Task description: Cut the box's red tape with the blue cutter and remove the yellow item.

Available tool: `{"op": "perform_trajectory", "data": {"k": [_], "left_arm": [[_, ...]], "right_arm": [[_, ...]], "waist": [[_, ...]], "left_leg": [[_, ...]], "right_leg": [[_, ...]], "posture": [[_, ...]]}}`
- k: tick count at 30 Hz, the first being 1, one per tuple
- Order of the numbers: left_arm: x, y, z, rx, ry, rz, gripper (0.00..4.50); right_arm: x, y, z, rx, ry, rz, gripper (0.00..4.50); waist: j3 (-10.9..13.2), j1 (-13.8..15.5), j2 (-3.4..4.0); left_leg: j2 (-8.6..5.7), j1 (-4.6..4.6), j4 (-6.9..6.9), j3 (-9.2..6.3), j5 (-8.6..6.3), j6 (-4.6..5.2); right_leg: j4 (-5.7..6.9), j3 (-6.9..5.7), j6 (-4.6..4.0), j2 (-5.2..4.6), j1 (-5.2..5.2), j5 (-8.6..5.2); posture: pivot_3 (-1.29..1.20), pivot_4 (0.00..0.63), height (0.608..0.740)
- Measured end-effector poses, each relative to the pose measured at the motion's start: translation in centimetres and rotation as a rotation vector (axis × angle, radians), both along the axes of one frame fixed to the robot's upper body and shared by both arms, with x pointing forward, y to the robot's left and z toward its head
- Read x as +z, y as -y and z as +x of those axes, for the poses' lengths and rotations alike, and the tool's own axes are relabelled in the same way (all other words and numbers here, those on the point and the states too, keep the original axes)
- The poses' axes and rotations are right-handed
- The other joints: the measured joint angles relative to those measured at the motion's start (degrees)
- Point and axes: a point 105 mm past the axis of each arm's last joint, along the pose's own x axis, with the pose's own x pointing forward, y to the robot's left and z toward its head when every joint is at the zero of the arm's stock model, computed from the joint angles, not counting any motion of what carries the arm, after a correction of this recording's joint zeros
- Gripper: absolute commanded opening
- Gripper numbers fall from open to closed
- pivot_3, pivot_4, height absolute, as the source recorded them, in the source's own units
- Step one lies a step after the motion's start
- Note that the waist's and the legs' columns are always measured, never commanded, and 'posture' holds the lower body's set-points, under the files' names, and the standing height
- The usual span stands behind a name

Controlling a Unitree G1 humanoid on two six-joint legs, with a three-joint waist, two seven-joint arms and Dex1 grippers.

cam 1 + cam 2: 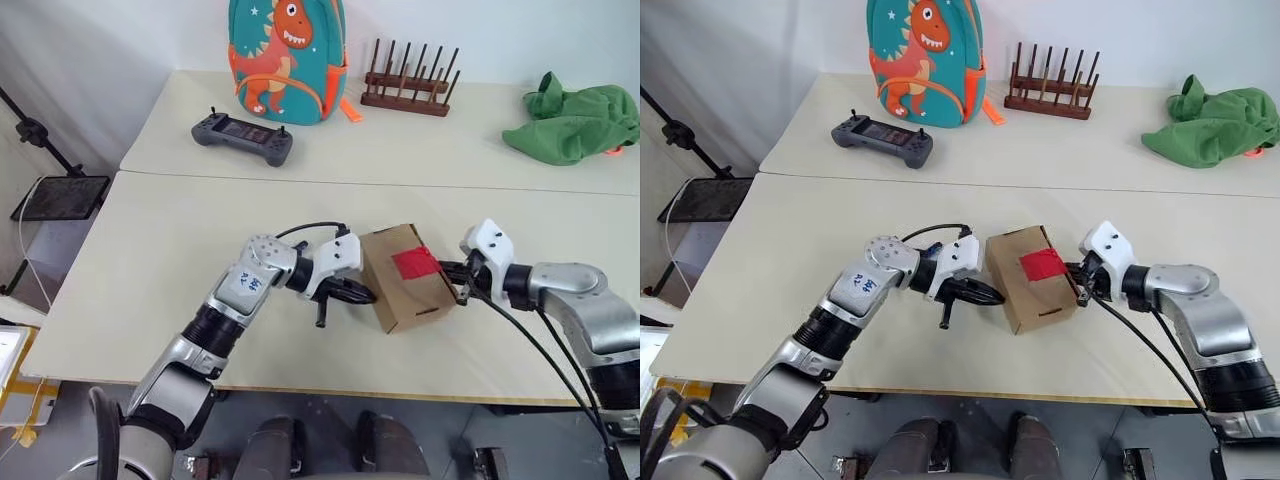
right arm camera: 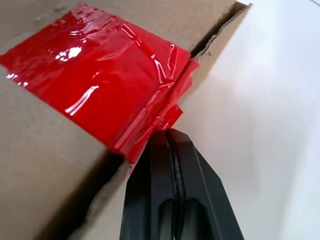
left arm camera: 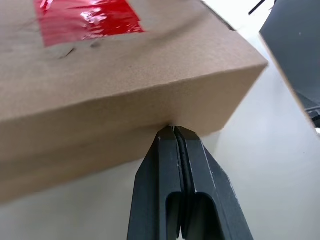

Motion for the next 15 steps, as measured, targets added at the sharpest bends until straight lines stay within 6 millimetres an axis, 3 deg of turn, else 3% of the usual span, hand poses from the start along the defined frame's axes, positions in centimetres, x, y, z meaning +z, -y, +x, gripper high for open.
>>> {"op": "perform_trajectory", "data": {"k": [5,7,9,11,13,15], "left_arm": [[0.7,-1.1,0.1,0.018,0.046,0.003,0.03],[2.3,-1.9,-0.1,0.000,0.104,-0.050,0.00],[4.4,-3.5,0.3,0.023,0.175,-0.105,0.40],[6.5,-5.6,1.4,0.115,0.258,-0.167,0.99],[7.9,-7.8,2.1,0.189,0.298,-0.201,1.55],[8.1,-10.6,2.1,0.264,0.288,-0.204,2.12]], "right_arm": [[0.1,-0.2,0.2,0.037,0.031,0.009,0.00],[0.2,0.5,-0.4,0.066,0.036,-0.016,0.35],[0.6,2.2,-1.2,0.058,0.024,-0.039,0.84],[1.7,4.1,-1.9,0.033,0.045,-0.020,1.60],[2.6,5.4,-2.7,0.027,0.081,-0.005,2.25],[3.2,6.0,-3.7,0.033,0.104,0.030,2.89]], "waist": [[0.00,-0.03,0.01],[0.04,0.05,0.06],[0.05,0.13,0.08],[0.05,0.07,0.08],[0.05,0.03,0.08],[0.04,-0.23,0.09]], "left_leg": [[0.00,-0.01,0.01,-0.02,0.00,-0.01],[0.01,-0.04,0.01,-0.06,-0.01,-0.02],[0.00,-0.05,0.04,-0.10,-0.01,-0.02],[0.00,-0.04,0.07,-0.09,-0.01,-0.02],[0.01,0.03,0.06,-0.08,-0.01,-0.02],[0.03,0.24,-0.07,0.02,-0.03,-0.06]], "right_leg": [[-0.01,0.00,0.00,0.00,0.00,0.00],[-0.02,-0.01,0.00,-0.01,0.00,0.00],[-0.01,-0.02,0.00,-0.03,0.01,0.00],[-0.01,-0.04,0.00,-0.03,0.04,0.00],[0.00,-0.04,0.00,-0.01,0.09,0.00],[0.00,0.05,0.00,0.02,0.18,0.00]], "posture": [[0.00,0.150,0.740],[0.00,0.150,0.740],[0.00,0.150,0.740],[0.00,0.150,0.740],[0.00,0.150,0.740],[0.00,0.150,0.740]]}}
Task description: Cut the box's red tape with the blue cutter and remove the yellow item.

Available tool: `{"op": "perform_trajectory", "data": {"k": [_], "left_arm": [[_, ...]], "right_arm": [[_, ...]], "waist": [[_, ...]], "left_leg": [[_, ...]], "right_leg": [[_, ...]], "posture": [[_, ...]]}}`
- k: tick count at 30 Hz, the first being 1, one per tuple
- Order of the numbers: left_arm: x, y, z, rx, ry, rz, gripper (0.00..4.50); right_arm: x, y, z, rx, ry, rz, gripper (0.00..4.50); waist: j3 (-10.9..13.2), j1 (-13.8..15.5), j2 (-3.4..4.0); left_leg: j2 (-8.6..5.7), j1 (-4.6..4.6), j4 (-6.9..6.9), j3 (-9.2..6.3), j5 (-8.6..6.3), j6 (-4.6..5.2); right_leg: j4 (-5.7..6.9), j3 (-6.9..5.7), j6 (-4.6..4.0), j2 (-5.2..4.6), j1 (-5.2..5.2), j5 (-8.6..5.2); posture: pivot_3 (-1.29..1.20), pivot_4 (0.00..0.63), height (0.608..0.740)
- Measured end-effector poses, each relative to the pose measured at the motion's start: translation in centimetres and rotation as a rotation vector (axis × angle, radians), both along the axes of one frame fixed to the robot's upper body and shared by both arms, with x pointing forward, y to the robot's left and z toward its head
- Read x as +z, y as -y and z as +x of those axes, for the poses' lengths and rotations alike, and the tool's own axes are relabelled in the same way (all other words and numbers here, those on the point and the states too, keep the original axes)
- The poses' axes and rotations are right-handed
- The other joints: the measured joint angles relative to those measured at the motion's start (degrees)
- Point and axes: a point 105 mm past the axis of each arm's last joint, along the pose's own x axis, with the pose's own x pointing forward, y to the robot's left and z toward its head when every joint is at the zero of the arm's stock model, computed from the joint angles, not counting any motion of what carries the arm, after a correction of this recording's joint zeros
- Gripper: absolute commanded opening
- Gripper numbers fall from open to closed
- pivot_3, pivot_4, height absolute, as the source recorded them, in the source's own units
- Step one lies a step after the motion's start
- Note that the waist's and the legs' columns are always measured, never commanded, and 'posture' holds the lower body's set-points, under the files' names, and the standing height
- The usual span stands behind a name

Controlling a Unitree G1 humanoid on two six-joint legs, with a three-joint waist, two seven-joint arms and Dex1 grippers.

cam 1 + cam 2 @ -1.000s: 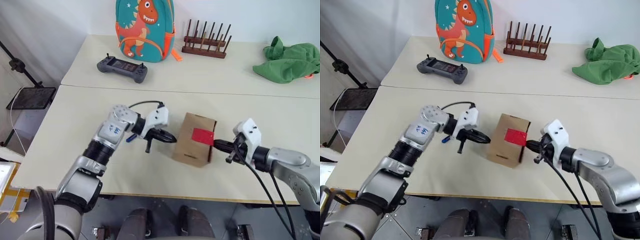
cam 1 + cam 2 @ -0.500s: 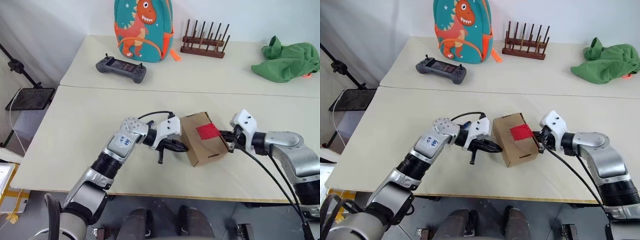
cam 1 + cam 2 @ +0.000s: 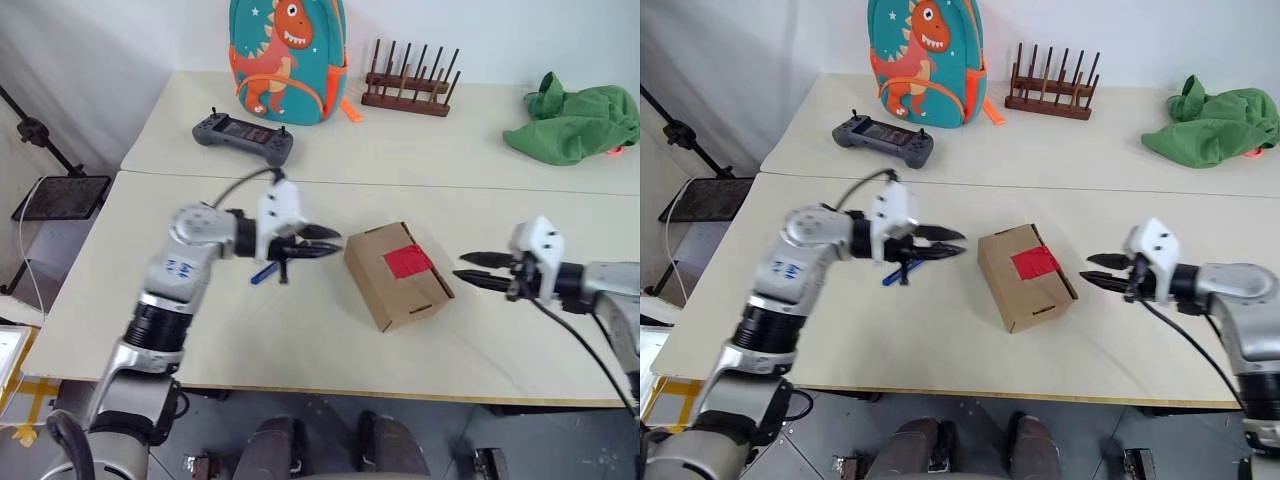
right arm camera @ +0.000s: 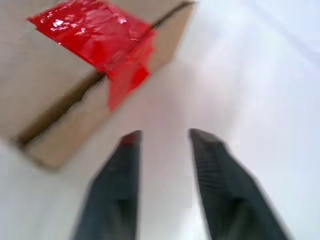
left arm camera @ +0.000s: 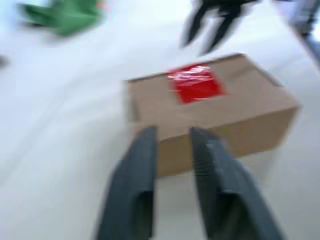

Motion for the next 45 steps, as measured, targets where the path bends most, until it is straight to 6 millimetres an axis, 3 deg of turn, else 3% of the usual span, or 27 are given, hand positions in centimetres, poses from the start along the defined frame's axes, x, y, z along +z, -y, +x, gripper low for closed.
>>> {"op": "perform_trajectory", "data": {"k": [4,5,7,10,14,16,19,22,28,33,37,41,45], "left_arm": [[-3.0,-7.1,-1.0,0.207,-0.139,-0.039,3.36],[-3.5,-8.5,-1.3,0.259,-0.159,-0.061,3.71],[-3.9,-10.9,-2.0,0.338,-0.153,-0.096,4.37],[-4.1,-14.8,-3.4,0.464,-0.125,-0.109,4.47],[-8.4,-22.8,-8.5,0.744,-0.264,-0.083,4.47],[-9.4,-23.8,-10.2,0.789,-0.307,-0.071,4.47],[-8.6,-23.2,-10.6,0.764,-0.293,-0.081,4.47],[-7.2,-20.6,-9.2,0.695,-0.230,-0.091,4.47],[-6.5,-12.1,-5.0,0.521,-0.232,-0.230,4.47],[-7.7,-7.2,-1.6,0.512,-0.193,-0.218,4.47],[-10.4,-5.6,-1.2,0.503,-0.276,-0.194,4.47],[-10.9,-5.1,-0.6,0.489,-0.262,-0.139,4.47],[-11.1,-5.2,-0.5,0.495,-0.255,-0.103,3.57]], "right_arm": [[1.8,-0.3,-2.7,0.090,0.039,0.150,4.27],[2.3,-0.9,-3.3,0.127,0.051,0.185,4.50],[3.1,-1.9,-4.3,0.184,0.077,0.240,4.50],[3.4,-3.5,-5.6,0.244,0.111,0.343,4.50],[1.8,-6.1,-6.8,0.290,0.099,0.467,4.50],[1.8,-7.3,-7.1,0.337,0.118,0.487,4.50],[2.8,-7.9,-7.4,0.389,0.188,0.455,4.50],[3.3,-7.9,-7.4,0.408,0.221,0.420,4.50],[3.0,-6.9,-8.0,0.397,0.190,0.345,4.50],[2.8,-6.2,-8.4,0.360,0.196,0.320,4.50],[2.9,-6.0,-8.7,0.324,0.221,0.305,4.50],[2.4,-6.3,-9.3,0.297,0.208,0.302,4.50],[2.0,-6.6,-9.8,0.272,0.176,0.306,4.50]], "waist": [[0.03,-0.70,0.05],[0.03,-0.78,0.04],[0.01,-0.68,0.01],[0.01,-0.19,0.01],[0.01,-1.13,0.02],[0.02,-1.18,0.02],[0.01,0.20,0.01],[0.01,0.74,0.02],[-0.03,0.32,-0.01],[-0.03,0.10,-0.02],[-0.03,0.13,-0.02],[-0.06,0.50,0.02],[-0.19,0.41,0.17]], "left_leg": [[0.12,0.34,-0.23,0.16,-0.03,-0.06],[0.16,0.34,-0.21,0.13,-0.04,-0.09],[0.17,0.36,-0.16,0.07,-0.08,-0.16],[0.17,0.38,-0.17,0.02,-0.29,-0.49],[0.39,0.44,-0.29,0.10,-0.57,-0.74],[0.42,0.44,-0.28,0.13,-0.60,-0.78],[0.39,0.46,-0.26,0.04,-0.63,-0.81],[0.28,0.48,-0.25,0.03,-0.63,-0.83],[0.32,0.46,-0.27,0.09,-0.59,-0.74],[0.37,0.60,-0.27,0.55,-0.38,-0.38],[0.45,0.61,-0.27,0.57,-0.38,-0.38],[0.42,0.62,-0.26,0.54,-0.39,-0.40],[0.45,0.71,-0.26,0.53,-0.57,-0.73]], "right_leg": [[-0.02,0.14,-0.03,0.06,0.13,-0.02],[-0.02,0.14,-0.03,0.06,0.14,-0.02],[-0.03,0.25,-0.05,-0.02,0.18,-0.01],[-0.05,0.52,-0.09,-0.23,0.17,0.00],[-0.02,0.46,-0.37,-0.21,0.06,-0.16],[-0.02,0.44,-0.39,-0.17,0.06,-0.17],[-0.04,0.46,-0.43,-0.32,0.11,-0.14],[-0.09,0.47,-0.46,-0.56,0.08,-0.13],[0.10,0.37,-0.44,0.04,0.09,-0.12],[0.13,0.28,-0.42,0.20,0.07,-0.11],[0.14,0.32,-0.42,0.16,0.02,-0.11],[0.12,0.43,-0.42,0.01,0.04,-0.11],[0.11,0.79,-0.40,-0.13,0.11,-0.09]], "posture": [[0.00,0.150,0.740],[0.00,0.150,0.740],[0.00,0.150,0.740],[0.00,0.150,0.740],[0.00,0.150,0.740],[0.00,0.150,0.740],[0.00,0.150,0.740],[0.00,0.150,0.740],[0.00,0.150,0.740],[0.00,0.150,0.740],[0.00,0.150,0.740],[0.00,0.150,0.740],[0.00,0.150,0.740]]}}
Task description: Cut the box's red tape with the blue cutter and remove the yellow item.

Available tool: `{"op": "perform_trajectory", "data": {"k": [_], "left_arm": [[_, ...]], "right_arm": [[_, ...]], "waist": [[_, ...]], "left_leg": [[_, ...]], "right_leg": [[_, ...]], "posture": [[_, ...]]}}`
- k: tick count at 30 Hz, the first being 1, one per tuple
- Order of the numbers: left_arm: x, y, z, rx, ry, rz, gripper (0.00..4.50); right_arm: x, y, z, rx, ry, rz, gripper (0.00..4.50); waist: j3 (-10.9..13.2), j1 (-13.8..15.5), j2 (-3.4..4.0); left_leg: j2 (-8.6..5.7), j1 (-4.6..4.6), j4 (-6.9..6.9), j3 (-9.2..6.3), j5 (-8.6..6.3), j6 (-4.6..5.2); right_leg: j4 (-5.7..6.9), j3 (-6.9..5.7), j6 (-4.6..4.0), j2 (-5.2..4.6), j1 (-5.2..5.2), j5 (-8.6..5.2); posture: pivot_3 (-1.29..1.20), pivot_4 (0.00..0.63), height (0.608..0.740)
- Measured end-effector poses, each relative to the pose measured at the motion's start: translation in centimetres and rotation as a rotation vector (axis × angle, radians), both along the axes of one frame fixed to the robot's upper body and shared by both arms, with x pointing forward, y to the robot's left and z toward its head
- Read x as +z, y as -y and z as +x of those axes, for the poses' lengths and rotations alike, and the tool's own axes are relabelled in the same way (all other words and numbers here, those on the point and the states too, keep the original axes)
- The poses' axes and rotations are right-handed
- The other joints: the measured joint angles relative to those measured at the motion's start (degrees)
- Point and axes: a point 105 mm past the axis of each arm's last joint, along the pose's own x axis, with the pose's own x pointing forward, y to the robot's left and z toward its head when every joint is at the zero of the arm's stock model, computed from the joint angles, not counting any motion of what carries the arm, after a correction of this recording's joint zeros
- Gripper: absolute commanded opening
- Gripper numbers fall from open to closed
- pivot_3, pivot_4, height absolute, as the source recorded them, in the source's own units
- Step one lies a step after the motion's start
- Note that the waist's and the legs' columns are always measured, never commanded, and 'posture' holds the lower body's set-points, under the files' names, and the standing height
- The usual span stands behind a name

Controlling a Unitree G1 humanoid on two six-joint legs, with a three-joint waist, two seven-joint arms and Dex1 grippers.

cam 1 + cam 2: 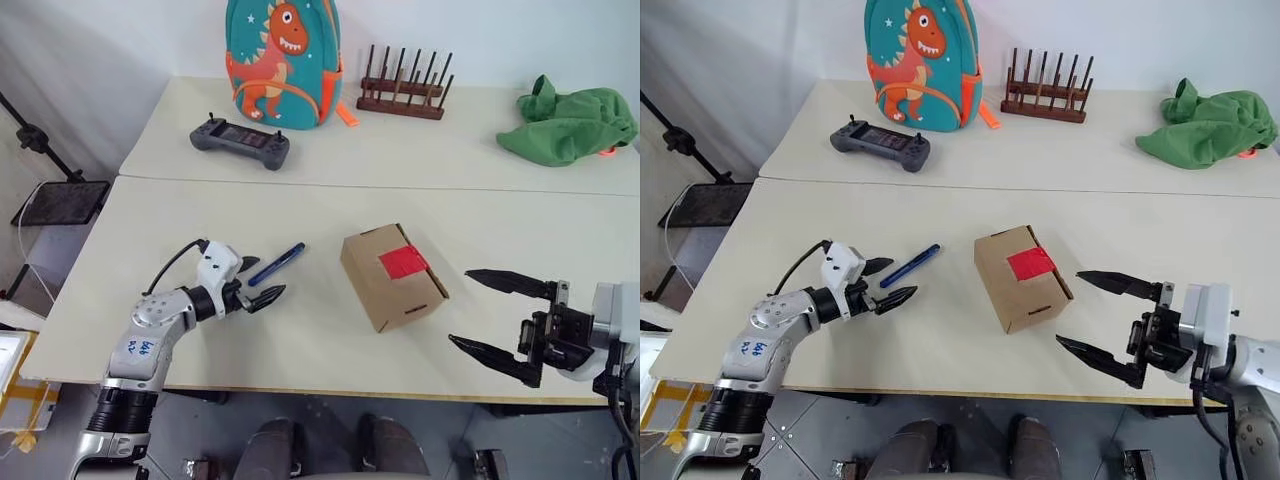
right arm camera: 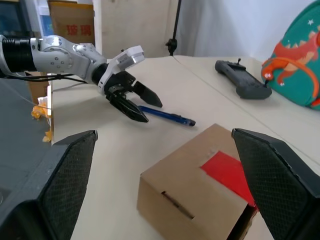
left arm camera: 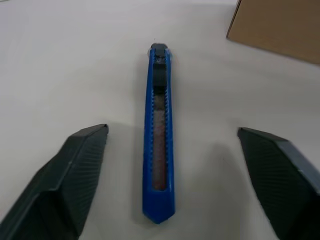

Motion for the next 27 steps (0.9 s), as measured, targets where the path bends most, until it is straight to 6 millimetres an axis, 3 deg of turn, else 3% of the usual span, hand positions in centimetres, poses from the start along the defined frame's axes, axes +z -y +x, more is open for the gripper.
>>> {"op": "perform_trajectory", "data": {"k": [10,19,22,27], "left_arm": [[-0.9,0.1,0.0,0.011,-0.002,0.055,0.56],[-0.7,2.2,-1.0,-0.113,0.034,0.041,0.45],[0.2,2.7,-3.0,-0.300,0.071,0.061,0.45],[1.3,2.3,-7.4,-0.679,0.092,0.250,0.45]], "right_arm": [[0.1,-0.7,-0.6,-0.078,-0.026,0.081,4.50],[-0.4,-1.3,-2.9,-0.031,-0.123,0.110,4.50],[-0.4,-2.9,-4.7,0.066,-0.131,0.026,4.50],[-0.7,-5.1,-5.8,0.094,-0.238,-0.047,4.50]], "waist": [[-0.54,0.08,0.60],[-0.64,0.29,0.62],[-0.54,-0.04,0.44],[-0.54,-0.31,0.44]], "left_leg": [[0.01,0.12,-0.01,0.05,-0.09,-0.01],[0.02,0.30,-0.02,0.22,-0.33,0.11],[0.15,0.27,-0.06,0.28,-0.38,0.00],[0.25,0.32,-0.09,0.41,-0.46,-0.11]], "right_leg": [[-0.08,0.21,0.00,0.02,0.05,0.00],[-0.20,0.44,-0.01,-0.07,0.08,-0.01],[-0.19,0.46,-0.10,0.06,-0.02,-0.06],[-0.22,0.58,-0.22,0.08,-0.07,-0.13]], "posture": [[0.00,0.150,0.740],[0.00,0.150,0.740],[0.00,0.150,0.740],[0.00,0.150,0.740]]}}
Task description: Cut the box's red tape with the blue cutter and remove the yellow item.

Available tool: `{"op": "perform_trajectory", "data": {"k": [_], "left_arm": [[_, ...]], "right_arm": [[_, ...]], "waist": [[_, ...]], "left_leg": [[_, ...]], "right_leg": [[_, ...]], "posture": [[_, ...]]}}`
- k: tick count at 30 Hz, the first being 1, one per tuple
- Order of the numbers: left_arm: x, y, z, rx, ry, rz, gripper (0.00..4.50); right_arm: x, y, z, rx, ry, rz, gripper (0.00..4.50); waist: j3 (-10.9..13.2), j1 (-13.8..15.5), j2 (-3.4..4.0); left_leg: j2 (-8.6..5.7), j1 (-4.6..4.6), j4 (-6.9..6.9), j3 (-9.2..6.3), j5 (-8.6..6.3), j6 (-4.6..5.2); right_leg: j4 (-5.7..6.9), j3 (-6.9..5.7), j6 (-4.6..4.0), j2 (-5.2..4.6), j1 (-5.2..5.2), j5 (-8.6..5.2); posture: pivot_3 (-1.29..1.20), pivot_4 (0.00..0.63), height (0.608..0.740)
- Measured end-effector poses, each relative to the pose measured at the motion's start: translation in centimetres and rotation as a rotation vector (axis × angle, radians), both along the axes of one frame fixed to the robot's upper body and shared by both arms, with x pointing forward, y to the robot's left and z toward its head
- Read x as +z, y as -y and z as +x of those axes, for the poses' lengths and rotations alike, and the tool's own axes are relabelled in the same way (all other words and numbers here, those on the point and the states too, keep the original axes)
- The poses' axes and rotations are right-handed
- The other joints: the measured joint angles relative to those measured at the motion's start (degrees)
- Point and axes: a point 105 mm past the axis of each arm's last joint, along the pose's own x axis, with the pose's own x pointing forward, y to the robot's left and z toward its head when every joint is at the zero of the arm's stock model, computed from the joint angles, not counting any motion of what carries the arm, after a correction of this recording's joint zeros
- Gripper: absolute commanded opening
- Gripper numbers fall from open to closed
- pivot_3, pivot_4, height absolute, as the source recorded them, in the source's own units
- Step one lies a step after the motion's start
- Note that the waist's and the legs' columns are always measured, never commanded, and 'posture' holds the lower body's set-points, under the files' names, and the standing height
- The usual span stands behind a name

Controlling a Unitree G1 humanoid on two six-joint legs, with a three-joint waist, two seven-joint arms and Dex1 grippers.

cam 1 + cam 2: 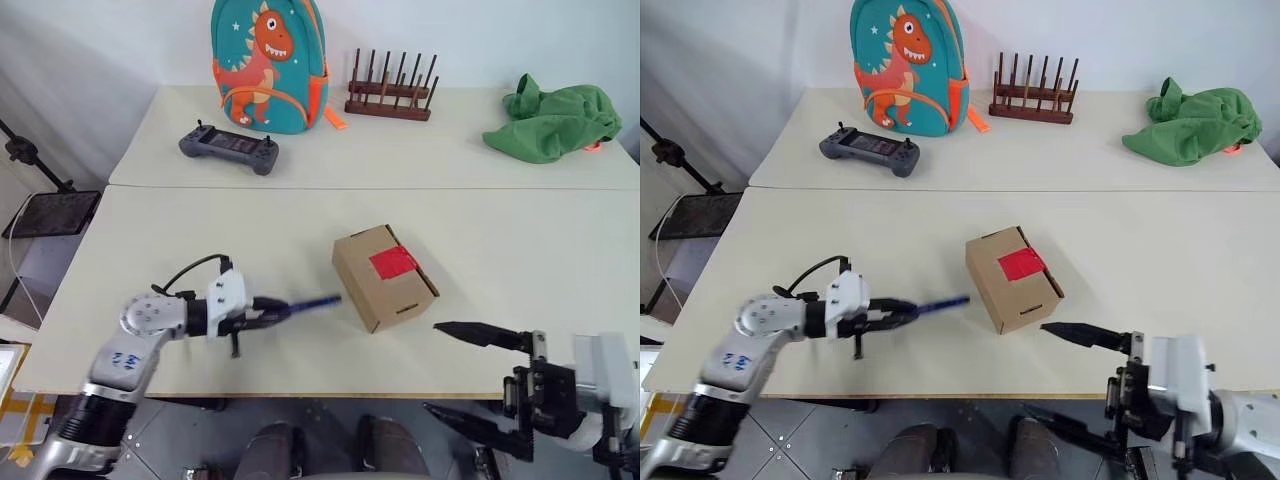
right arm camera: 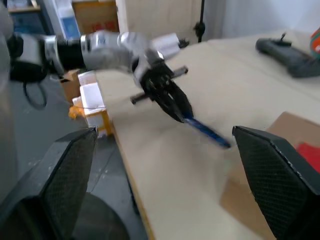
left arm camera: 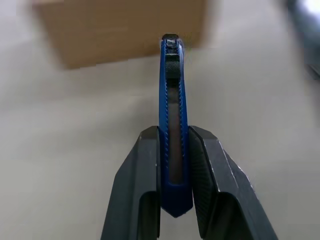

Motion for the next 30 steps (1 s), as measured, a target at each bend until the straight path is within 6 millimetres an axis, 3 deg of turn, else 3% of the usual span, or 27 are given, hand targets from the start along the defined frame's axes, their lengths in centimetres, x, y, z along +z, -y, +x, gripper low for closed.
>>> {"op": "perform_trajectory", "data": {"k": [3,6,9,12,17,24,30], "left_arm": [[-1.2,1.9,-1.3,-0.106,-0.013,0.042,0.45],[-2.0,5.1,-1.8,-0.141,-0.018,0.012,0.45],[-2.3,6.7,-2.2,-0.148,-0.007,0.018,0.45],[-3.0,7.3,-2.4,-0.099,-0.019,0.028,0.45],[-3.6,8.7,-2.3,-0.086,-0.008,0.039,0.45],[-3.1,10.5,-0.2,-0.098,0.056,0.045,0.45],[-3.1,10.9,-0.3,-0.118,0.062,0.046,0.45]], "right_arm": [[-1.1,-0.6,-0.6,0.008,-0.125,-0.044,4.50],[-1.7,-0.4,-0.3,-0.035,-0.153,-0.082,3.91],[-2.2,0.1,0.8,-0.096,-0.089,-0.183,2.90],[-4.0,0.7,1.9,-0.115,-0.037,-0.339,1.82],[-6.0,0.6,3.2,-0.118,-0.022,-0.422,0.08],[-8.2,0.2,5.3,-0.154,-0.047,-0.452,0.01],[-8.9,0.5,6.2,-0.208,-0.072,-0.439,0.01]], "waist": [[0.00,0.67,-0.01],[0.03,1.03,-0.14],[0.02,0.78,-0.18],[0.02,0.22,-0.18],[0.04,0.38,-0.21],[0.05,0.24,-0.25],[0.05,0.24,-0.25]], "left_leg": [[-0.02,0.00,0.01,-0.05,-0.04,0.09],[-0.04,-0.04,0.03,0.00,-0.11,0.21],[-0.01,-0.05,0.03,0.04,-0.16,0.19],[0.03,-0.05,0.02,0.08,-0.18,0.18],[0.03,-0.06,0.09,0.10,-0.16,0.21],[0.06,-0.09,0.12,0.09,-0.06,0.47],[0.05,-0.12,0.13,0.09,-0.05,0.51]], "right_leg": [[-0.12,0.02,0.01,-0.05,0.08,0.01],[-0.22,0.10,0.08,-0.04,0.08,0.04],[-0.23,0.10,0.07,0.04,0.03,0.04],[-0.21,0.06,0.06,0.11,0.00,0.01],[-0.20,0.04,0.06,0.09,0.02,0.01],[-0.21,-0.02,0.06,0.11,0.00,0.01],[-0.22,-0.06,0.06,0.11,0.02,0.01]], "posture": [[0.00,0.150,0.740],[0.00,0.150,0.740],[0.00,0.150,0.740],[0.00,0.150,0.740],[0.00,0.150,0.740],[0.00,0.150,0.740],[0.00,0.150,0.740]]}}
